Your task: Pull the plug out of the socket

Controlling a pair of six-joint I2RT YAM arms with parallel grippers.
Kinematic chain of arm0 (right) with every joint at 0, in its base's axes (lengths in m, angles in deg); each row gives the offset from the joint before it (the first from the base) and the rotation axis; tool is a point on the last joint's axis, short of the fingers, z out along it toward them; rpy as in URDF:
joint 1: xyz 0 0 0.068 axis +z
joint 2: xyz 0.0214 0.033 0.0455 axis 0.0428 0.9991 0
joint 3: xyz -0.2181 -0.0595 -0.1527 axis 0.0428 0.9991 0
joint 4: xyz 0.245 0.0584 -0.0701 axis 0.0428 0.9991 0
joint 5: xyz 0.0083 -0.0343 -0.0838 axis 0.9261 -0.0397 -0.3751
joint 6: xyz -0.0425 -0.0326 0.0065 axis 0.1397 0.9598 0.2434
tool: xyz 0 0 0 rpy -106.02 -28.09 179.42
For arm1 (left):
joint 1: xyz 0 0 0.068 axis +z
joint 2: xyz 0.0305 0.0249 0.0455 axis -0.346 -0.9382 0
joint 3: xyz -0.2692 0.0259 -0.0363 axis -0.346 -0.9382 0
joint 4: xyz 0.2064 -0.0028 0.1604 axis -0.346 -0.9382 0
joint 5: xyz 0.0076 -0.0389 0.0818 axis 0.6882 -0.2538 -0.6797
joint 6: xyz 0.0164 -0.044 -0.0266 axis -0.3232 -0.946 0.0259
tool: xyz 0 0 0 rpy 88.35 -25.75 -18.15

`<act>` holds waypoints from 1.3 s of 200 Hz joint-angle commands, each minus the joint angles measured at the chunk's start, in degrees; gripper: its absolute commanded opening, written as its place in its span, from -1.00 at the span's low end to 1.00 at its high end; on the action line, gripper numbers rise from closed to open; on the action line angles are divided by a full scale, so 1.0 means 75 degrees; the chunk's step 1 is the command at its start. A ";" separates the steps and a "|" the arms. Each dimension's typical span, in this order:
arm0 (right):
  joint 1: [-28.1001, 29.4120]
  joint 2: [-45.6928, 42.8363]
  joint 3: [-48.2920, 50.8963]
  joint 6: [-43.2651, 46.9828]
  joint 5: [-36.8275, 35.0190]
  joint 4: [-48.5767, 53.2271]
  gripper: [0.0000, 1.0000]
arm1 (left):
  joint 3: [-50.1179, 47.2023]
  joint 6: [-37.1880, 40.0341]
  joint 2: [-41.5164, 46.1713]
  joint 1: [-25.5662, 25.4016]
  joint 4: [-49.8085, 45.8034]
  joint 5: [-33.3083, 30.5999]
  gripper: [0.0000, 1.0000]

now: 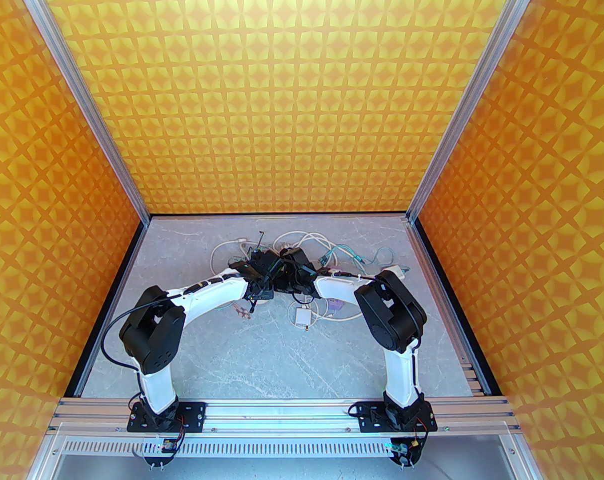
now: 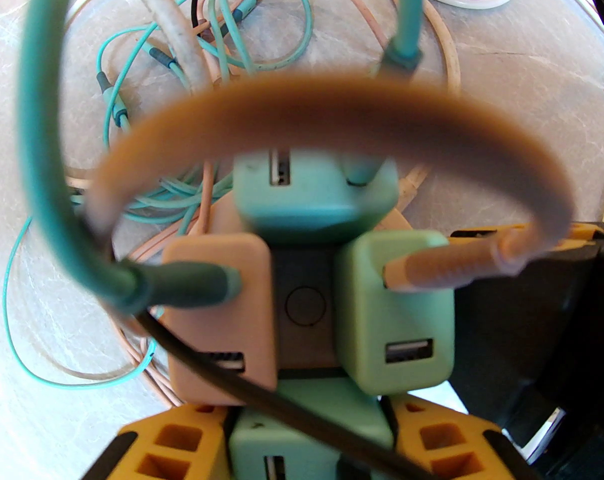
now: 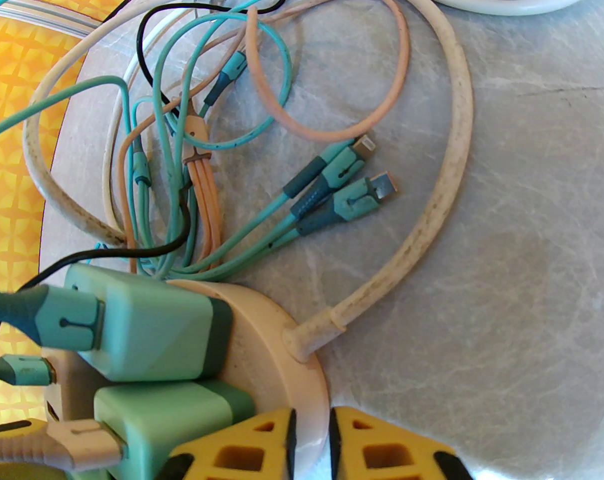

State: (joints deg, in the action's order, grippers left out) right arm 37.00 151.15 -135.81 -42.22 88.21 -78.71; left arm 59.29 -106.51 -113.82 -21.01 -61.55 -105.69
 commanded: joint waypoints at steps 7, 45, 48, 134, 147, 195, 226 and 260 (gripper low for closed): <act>0.0094 0.0344 0.0220 0.0145 -0.0456 0.0966 -0.62 | -0.0339 -0.0050 0.0454 -0.0382 0.0853 -0.0048 -0.38; 0.0105 0.0306 0.0177 0.0154 -0.0450 0.0986 -0.63 | -0.0211 0.0099 0.0048 -0.1007 0.0517 -0.1126 -0.38; 0.0099 0.0306 0.0175 0.0154 -0.0465 0.0996 -0.63 | -0.0131 0.0098 0.0000 -0.1008 0.0423 -0.1181 -0.38; 0.0106 0.0233 0.0221 0.0184 -0.0511 0.0997 -0.65 | 0.0520 -0.0034 0.0123 -0.0241 0.0068 0.0165 -0.40; 0.0119 0.0226 0.0196 0.0196 -0.0480 0.0985 -0.65 | 0.0745 0.0087 -0.0121 -0.0316 -0.0174 0.0016 -0.39; 0.0094 -0.0520 0.0578 0.0157 -0.0615 0.0734 -0.54 | 0.0214 -0.0315 -0.0107 -0.0325 0.0292 0.0056 -0.39; 0.0006 -0.1515 0.1699 -0.0623 -0.0437 -0.0467 -0.36 | -0.0072 -0.0898 -0.0003 -0.0320 0.0556 0.0058 -0.39; 0.0001 -0.1563 0.2662 -0.1919 0.0306 -0.2288 -0.33 | -0.0106 -0.1381 -0.0060 -0.0323 0.0775 0.0064 -0.38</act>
State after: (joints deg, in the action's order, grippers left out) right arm 37.19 139.44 -119.44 -48.09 86.04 -83.56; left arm 59.01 -112.98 -115.25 -23.11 -59.19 -106.80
